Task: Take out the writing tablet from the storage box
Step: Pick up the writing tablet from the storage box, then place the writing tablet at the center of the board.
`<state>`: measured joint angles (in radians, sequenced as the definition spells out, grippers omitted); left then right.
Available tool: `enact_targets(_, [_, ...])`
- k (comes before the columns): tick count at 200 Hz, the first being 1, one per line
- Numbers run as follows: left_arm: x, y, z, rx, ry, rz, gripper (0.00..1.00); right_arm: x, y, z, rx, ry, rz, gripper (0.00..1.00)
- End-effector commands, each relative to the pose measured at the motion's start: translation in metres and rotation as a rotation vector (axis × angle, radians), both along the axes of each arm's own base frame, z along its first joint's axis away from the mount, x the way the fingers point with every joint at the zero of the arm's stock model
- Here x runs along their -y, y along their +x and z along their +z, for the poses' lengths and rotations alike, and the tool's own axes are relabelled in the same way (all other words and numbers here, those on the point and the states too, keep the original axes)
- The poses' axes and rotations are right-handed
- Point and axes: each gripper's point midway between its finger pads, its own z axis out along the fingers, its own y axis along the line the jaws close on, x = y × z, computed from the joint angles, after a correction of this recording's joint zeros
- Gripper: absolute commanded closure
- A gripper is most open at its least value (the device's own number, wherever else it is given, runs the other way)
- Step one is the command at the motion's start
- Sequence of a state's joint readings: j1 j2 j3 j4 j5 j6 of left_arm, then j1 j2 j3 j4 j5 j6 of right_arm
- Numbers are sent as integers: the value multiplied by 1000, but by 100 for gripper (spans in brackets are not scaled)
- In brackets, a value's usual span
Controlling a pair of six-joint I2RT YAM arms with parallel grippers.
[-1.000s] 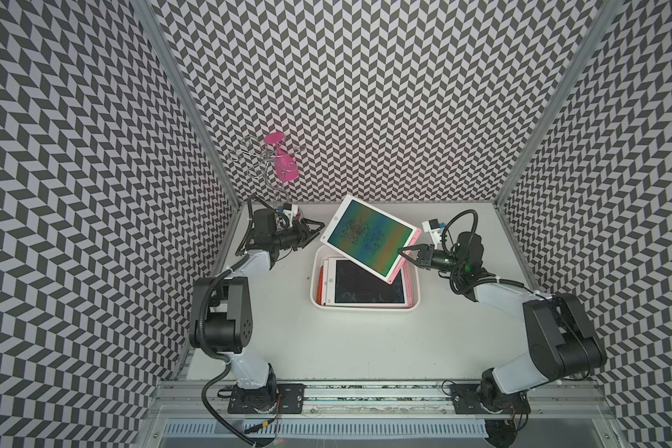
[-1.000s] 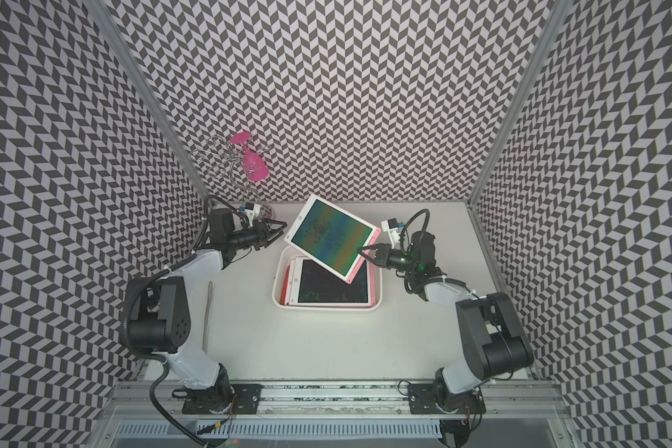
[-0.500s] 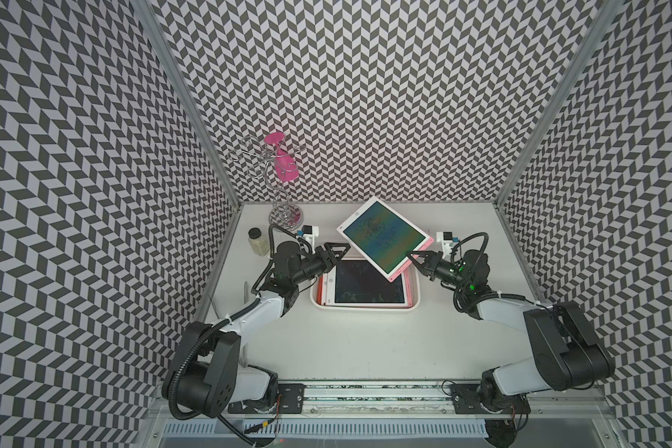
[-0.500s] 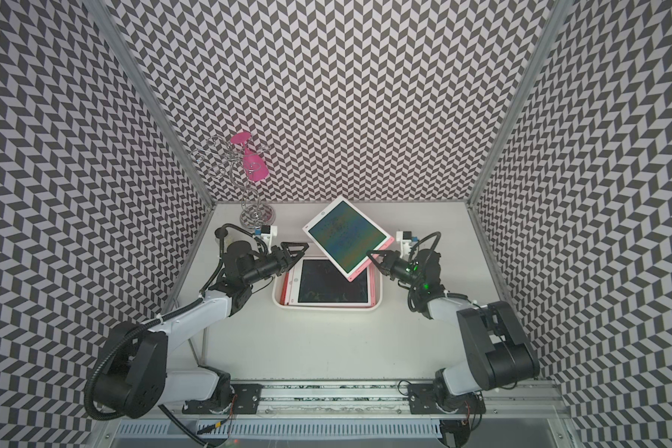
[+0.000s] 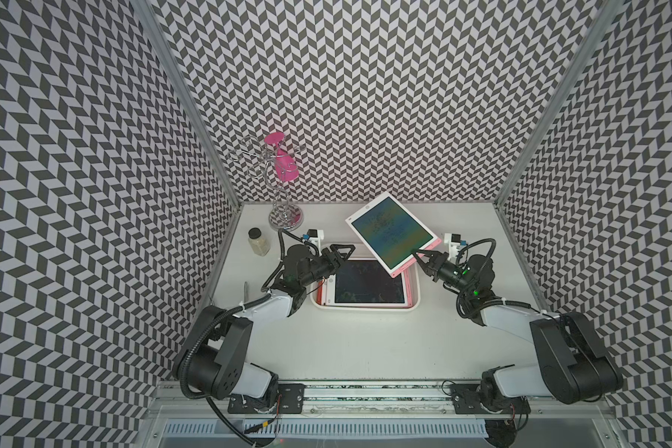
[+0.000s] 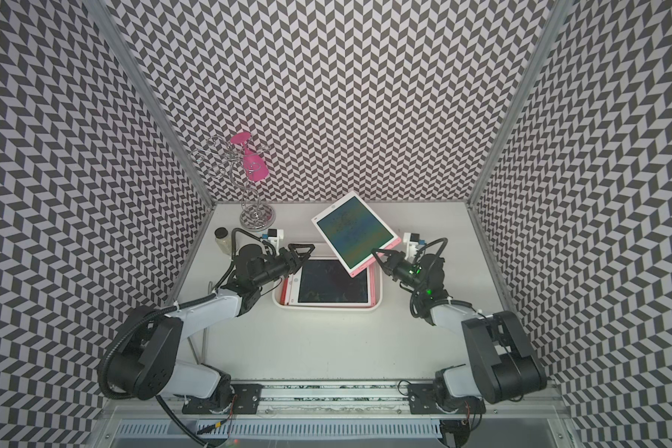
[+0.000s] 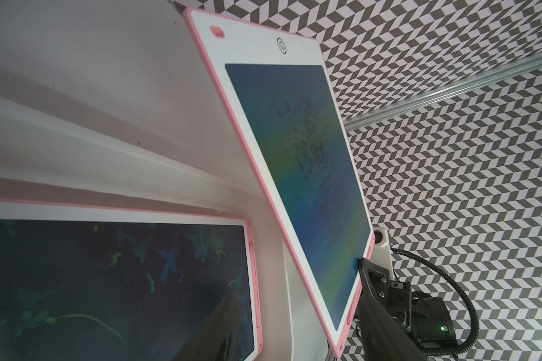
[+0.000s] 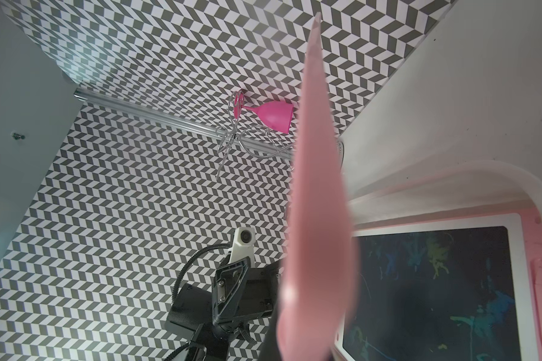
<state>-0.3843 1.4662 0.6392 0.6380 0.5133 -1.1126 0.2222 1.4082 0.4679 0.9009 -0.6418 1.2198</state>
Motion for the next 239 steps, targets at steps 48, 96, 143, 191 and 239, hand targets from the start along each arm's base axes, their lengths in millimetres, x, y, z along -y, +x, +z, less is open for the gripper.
enact_targets(48, [35,9,30,94,-70,-65,37,1,-6,31,120,45,-14,100])
enact_targets(96, [45,12,24,86,-73,-83,37,-1,-9,33,121,58,-11,100])
enact_targets(143, [51,13,15,67,-62,-97,37,0,-10,37,127,61,-17,100])
enact_targets(191, [53,15,24,98,-93,-92,38,-3,-12,37,126,67,-9,100])
enact_targets(239, [65,24,27,106,-101,-102,40,-9,-14,36,118,95,8,100])
